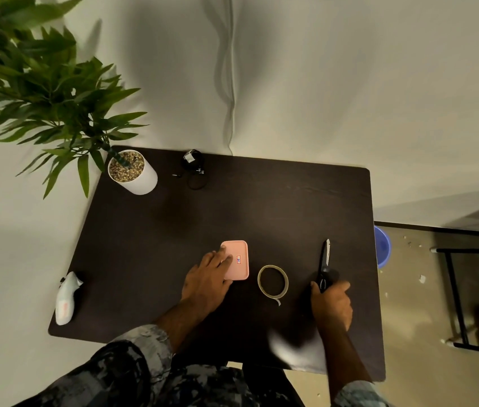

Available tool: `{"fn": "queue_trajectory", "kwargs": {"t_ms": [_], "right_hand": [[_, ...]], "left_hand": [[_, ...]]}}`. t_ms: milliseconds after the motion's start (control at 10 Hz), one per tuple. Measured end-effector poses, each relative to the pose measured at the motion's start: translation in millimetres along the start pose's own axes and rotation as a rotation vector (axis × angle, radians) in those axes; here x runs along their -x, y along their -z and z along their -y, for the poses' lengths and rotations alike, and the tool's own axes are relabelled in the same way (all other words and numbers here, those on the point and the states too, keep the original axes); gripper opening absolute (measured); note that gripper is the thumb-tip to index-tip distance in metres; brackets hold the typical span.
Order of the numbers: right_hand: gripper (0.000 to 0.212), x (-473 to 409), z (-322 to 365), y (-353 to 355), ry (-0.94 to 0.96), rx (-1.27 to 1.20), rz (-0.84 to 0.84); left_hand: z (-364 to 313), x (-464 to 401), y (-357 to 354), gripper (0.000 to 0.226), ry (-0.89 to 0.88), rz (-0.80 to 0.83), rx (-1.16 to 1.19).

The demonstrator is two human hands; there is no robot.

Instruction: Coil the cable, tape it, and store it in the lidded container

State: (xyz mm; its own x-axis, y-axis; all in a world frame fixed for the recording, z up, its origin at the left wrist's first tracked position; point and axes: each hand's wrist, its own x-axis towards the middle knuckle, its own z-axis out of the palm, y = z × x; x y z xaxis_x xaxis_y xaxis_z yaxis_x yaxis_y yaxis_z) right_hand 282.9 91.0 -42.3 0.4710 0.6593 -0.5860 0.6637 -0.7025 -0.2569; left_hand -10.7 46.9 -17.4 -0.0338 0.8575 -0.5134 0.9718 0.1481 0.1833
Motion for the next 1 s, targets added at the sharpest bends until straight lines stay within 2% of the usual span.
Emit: {"fn": "queue_trajectory", "kwargs": {"t_ms": [100,200,300,400,500,700,800,1000], "right_hand": [[0.050,11,5,2,0.176,0.070,-0.056],[0.065,36,14,-9,0.718,0.412,0.078],[0.065,45,12,-23,0.903,0.654,0.152],[0.040,39,6,-28,0.815,0.603,0.096],[0.029,23,4,-17,0.644,0.515,-0.034],[0.030,3,6,-3,0.520,0.522,-0.070],[0.039,11,8,3,0.520,0.470,-0.079],[0.045,34,17,6,0.479,0.280,-0.149]], "left_hand": [[-1,1,1,0.066,-0.002,-0.016,-0.002],[-2,1,0,0.065,0.004,-0.019,0.010],[-1,2,0,0.063,0.010,-0.025,0.015],[3,3,1,0.061,0.049,-0.021,0.032],[12,3,3,0.061,0.063,-0.036,0.028],[17,-1,7,0.059,0.051,-0.043,0.001],[17,2,9,0.056,0.018,-0.061,-0.037],[14,-2,22,0.053,-0.104,-0.313,-0.037]]}}
